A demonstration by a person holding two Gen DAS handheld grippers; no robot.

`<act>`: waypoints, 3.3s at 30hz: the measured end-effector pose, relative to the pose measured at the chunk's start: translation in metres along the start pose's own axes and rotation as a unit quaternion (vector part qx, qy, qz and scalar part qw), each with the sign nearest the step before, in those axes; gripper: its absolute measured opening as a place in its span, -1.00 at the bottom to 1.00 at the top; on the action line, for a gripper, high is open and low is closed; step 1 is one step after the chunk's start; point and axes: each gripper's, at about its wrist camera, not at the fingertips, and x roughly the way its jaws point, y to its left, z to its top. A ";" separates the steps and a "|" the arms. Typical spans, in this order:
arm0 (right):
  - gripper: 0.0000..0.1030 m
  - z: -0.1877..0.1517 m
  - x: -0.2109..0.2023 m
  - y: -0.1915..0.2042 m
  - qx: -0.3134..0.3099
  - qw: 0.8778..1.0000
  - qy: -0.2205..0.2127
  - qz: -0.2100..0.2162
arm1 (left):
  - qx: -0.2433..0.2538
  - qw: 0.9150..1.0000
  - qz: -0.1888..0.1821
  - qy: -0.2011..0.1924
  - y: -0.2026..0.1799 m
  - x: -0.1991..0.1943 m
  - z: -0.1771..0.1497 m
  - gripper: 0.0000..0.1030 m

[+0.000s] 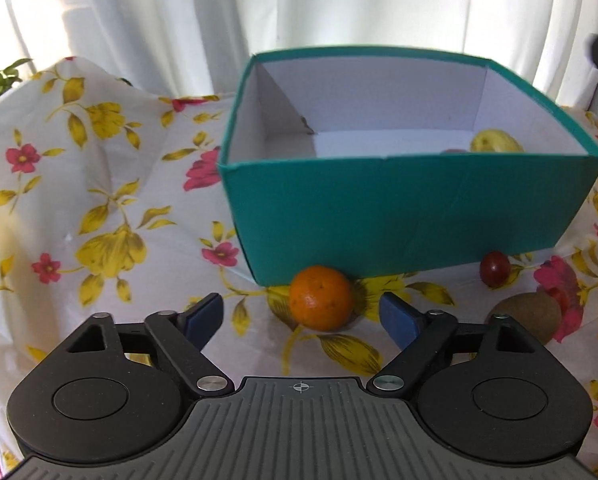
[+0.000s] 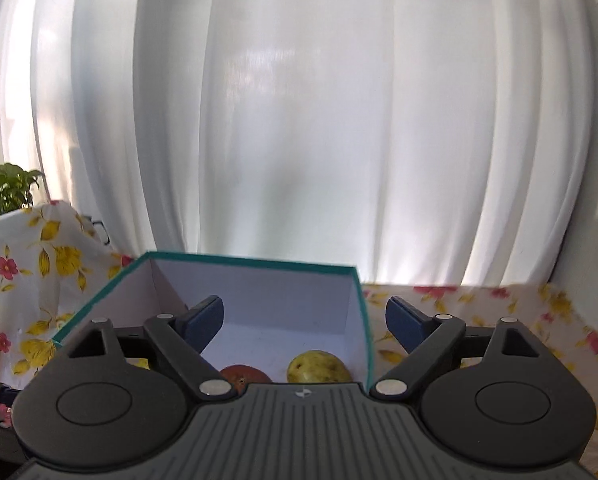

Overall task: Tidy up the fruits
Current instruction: 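Grasp the mandarin orange in front of the box with the left tool, then lift the orange with the left tool while the right tool grasps a kiwi, then release the orange into the box while the right tool carries the kiwi over it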

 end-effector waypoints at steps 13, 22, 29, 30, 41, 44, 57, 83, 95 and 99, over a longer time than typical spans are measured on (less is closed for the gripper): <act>0.74 -0.041 -0.005 0.002 -0.005 0.998 0.060 0.009 | -0.012 0.999 -0.023 0.023 0.000 0.025 0.007 0.20; 0.73 -0.048 -0.003 0.007 -0.015 0.996 0.086 0.010 | -0.008 0.999 -0.034 0.039 -0.003 0.039 0.008 -0.12; 0.74 -0.066 0.008 0.017 -0.029 0.990 0.138 0.017 | -0.026 0.998 -0.050 0.021 0.010 0.009 0.012 -0.13; 0.73 -0.070 0.011 0.020 -0.029 0.988 0.148 0.021 | -0.027 0.998 -0.050 0.017 0.011 0.002 0.013 -0.13; 0.55 -0.101 0.026 0.050 -0.014 0.973 0.224 0.048 | -0.020 0.997 -0.067 -0.013 0.026 -0.019 0.023 -0.13; 0.52 -0.109 0.029 0.057 -0.009 0.971 0.235 0.036 | -0.010 0.997 -0.077 -0.016 0.028 -0.020 0.024 -0.13; 0.33 -0.113 0.041 0.075 -0.016 0.972 0.233 -0.037 | 0.034 0.990 -0.133 -0.005 0.037 -0.018 0.034 -0.13; 0.31 -0.091 -0.027 0.035 0.055 0.980 0.179 -0.068 | 0.073 0.987 -0.136 -0.046 -0.004 -0.044 0.053 -0.13; 0.31 -0.080 -0.072 0.025 0.058 0.987 0.130 -0.072 | 0.066 0.990 -0.115 -0.051 -0.007 -0.078 0.048 -0.13; 0.31 -0.074 -0.084 0.027 0.049 0.987 0.129 -0.081 | 0.061 0.992 -0.105 -0.044 -0.005 -0.086 0.047 -0.13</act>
